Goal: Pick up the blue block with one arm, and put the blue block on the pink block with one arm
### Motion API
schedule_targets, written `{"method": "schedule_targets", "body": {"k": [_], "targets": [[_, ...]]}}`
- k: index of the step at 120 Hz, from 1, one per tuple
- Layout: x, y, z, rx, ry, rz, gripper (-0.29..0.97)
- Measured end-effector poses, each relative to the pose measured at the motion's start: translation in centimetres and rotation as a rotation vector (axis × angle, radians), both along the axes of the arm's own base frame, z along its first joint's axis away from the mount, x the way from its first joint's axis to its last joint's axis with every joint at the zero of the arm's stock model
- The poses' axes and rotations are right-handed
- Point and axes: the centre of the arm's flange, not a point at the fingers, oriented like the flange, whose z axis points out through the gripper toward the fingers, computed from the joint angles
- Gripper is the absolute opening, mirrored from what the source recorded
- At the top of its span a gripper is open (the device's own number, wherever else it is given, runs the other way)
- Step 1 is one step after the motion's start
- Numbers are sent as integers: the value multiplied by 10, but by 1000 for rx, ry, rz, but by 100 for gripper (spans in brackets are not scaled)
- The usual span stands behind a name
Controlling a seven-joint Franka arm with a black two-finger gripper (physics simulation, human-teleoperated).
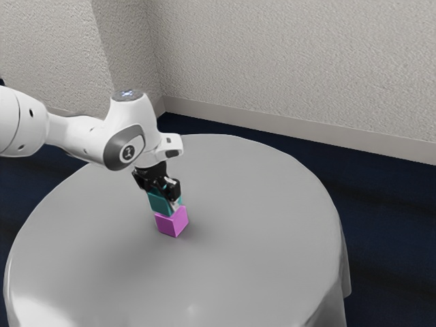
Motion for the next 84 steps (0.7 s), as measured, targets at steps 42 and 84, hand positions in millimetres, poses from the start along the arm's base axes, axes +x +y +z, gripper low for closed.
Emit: {"method": "schedule_targets", "body": {"k": [42, 84], "targets": [[0, -1, 3, -26, -3, -29, 53], [-101, -28, 423, -74, -337, 334, 65]]}}
